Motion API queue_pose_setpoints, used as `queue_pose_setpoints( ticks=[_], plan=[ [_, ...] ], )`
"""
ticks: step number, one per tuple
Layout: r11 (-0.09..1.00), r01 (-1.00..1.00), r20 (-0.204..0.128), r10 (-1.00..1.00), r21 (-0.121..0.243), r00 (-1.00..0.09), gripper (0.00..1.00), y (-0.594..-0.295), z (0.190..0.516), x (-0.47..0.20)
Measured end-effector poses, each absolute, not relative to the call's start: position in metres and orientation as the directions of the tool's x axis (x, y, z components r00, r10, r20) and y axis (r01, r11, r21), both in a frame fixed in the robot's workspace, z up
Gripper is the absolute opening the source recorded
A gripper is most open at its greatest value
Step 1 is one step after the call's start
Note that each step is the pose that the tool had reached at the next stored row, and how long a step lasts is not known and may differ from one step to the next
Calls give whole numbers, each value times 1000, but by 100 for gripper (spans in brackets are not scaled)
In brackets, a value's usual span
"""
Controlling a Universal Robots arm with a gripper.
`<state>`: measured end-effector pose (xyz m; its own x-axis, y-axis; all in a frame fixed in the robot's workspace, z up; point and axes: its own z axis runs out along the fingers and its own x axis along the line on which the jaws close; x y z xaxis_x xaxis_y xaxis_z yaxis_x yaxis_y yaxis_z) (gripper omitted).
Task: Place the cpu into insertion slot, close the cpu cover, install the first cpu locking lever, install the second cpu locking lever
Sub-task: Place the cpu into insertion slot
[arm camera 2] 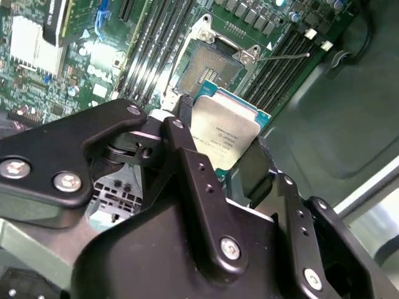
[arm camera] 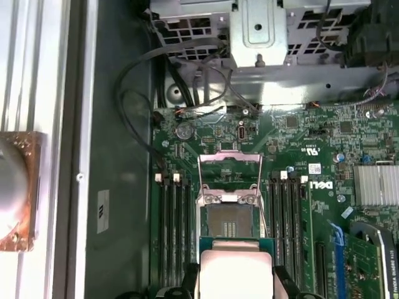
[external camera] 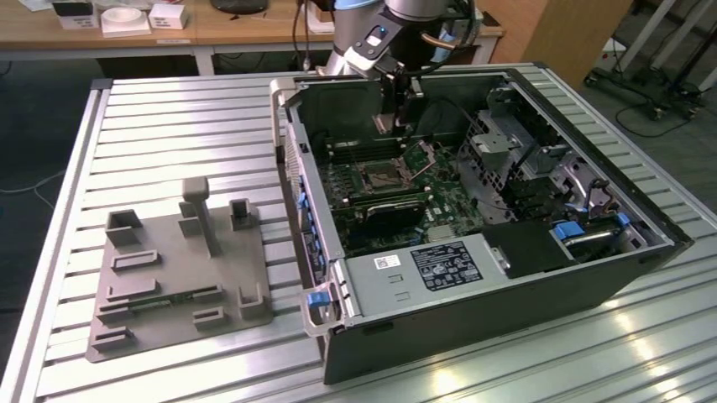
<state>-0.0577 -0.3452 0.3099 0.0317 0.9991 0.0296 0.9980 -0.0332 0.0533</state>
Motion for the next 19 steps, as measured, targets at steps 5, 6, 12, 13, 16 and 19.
queue_pose_setpoints(
  ticks=[5,6,12,13,16,19],
  plan=[
    [-36,998,29,999,52,35,54,-345,301,-57],
    [-36,998,29,999,52,35,54,-345,299,-57],
    [-36,998,29,999,51,34,54,-345,288,-53],
    [-36,998,29,999,50,34,54,-345,286,-52],
    [-35,998,29,999,49,33,54,-345,281,-51],
    [-33,998,29,999,47,31,54,-345,275,-50]
  ],
)
